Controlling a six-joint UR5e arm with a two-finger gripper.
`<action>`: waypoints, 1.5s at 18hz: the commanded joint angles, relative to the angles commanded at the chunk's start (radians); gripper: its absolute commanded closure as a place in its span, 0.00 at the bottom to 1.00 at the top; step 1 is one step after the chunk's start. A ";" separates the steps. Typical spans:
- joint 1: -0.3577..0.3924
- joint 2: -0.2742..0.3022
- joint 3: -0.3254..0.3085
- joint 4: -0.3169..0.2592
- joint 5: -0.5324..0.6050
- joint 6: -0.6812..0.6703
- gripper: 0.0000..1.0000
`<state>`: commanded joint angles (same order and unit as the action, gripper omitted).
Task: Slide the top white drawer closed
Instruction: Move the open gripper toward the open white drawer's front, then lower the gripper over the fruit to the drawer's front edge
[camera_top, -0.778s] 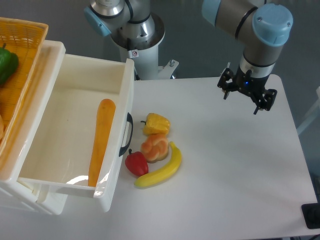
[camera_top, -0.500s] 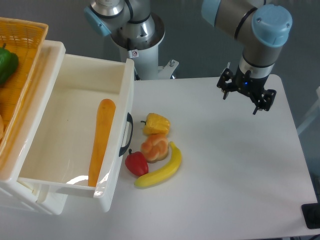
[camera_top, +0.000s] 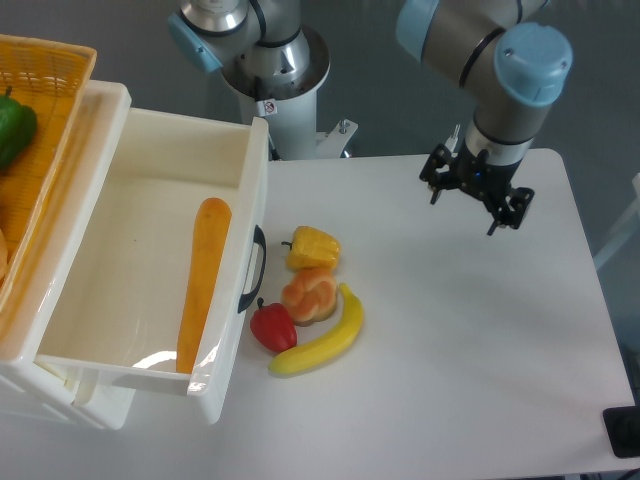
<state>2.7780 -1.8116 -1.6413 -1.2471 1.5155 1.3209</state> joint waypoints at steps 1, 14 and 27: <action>0.000 0.002 -0.002 0.000 0.005 -0.020 0.00; -0.069 -0.014 0.012 0.008 -0.035 -0.319 0.45; -0.170 -0.031 0.018 -0.003 -0.115 -0.583 1.00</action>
<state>2.6079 -1.8423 -1.6230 -1.2502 1.4005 0.7380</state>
